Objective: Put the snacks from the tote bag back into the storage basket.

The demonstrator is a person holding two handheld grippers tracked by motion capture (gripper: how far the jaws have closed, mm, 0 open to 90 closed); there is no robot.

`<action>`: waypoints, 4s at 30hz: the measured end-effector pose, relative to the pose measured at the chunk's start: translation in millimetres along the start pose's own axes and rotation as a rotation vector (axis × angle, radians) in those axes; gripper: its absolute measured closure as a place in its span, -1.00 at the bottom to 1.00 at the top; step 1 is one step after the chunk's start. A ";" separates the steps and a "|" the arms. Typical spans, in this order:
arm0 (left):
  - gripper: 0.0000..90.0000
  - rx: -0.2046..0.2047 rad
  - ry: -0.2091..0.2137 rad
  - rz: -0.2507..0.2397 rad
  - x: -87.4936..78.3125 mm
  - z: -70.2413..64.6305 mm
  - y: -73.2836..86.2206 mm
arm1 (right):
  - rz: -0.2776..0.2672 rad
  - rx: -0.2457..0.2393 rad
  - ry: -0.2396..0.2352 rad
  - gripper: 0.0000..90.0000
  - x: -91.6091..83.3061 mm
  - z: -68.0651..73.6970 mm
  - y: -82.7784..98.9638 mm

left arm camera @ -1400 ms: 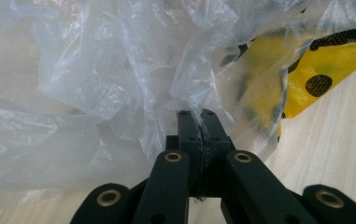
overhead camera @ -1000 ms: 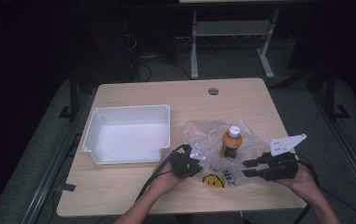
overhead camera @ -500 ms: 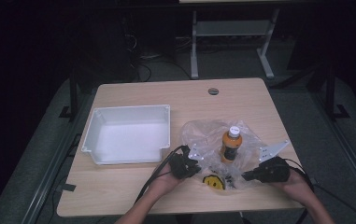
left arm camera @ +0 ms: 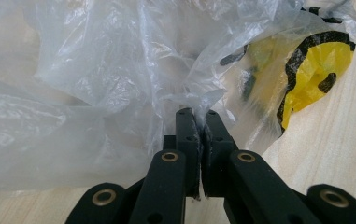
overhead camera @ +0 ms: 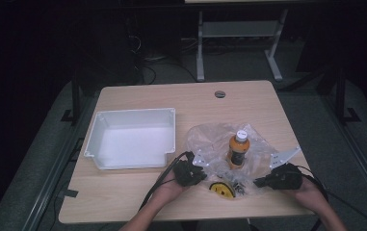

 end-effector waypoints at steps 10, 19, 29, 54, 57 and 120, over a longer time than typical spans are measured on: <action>0.70 -0.031 0.017 -0.033 -9.7 0.3 -0.9 | -0.048 0.005 -0.011 0.63 -9.5 4.9 -5.7; 0.39 -0.053 0.028 -0.078 -28.9 -0.1 -0.8 | -0.129 -0.007 0.056 0.19 -34.7 11.6 -15.7; 0.18 -0.076 0.024 -0.118 -53.5 3.3 3.4 | -0.204 0.004 0.104 0.00 -61.0 12.3 -23.2; 0.00 -0.138 -0.038 -0.154 -85.8 17.3 41.4 | -0.213 0.013 0.165 -0.31 -80.9 -4.4 -49.5; -0.03 -0.155 -0.048 -0.156 -86.2 20.6 48.3 | -0.206 0.008 0.171 -0.33 -81.1 -6.0 -54.7; -0.21 -0.273 -0.169 -0.207 -116.7 47.3 106.2 | -0.116 -0.073 0.093 -0.31 -64.4 -33.4 -140.7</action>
Point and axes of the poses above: each handheld gripper's, and its own axes: x roughly forward along the jaws, y roughly out of its underside, z roughly to its left, the point moved 4 cm from there along x, roughly forward along the jaws, and after that the axes turned 9 degrees about -x, right-handed, at the moved point
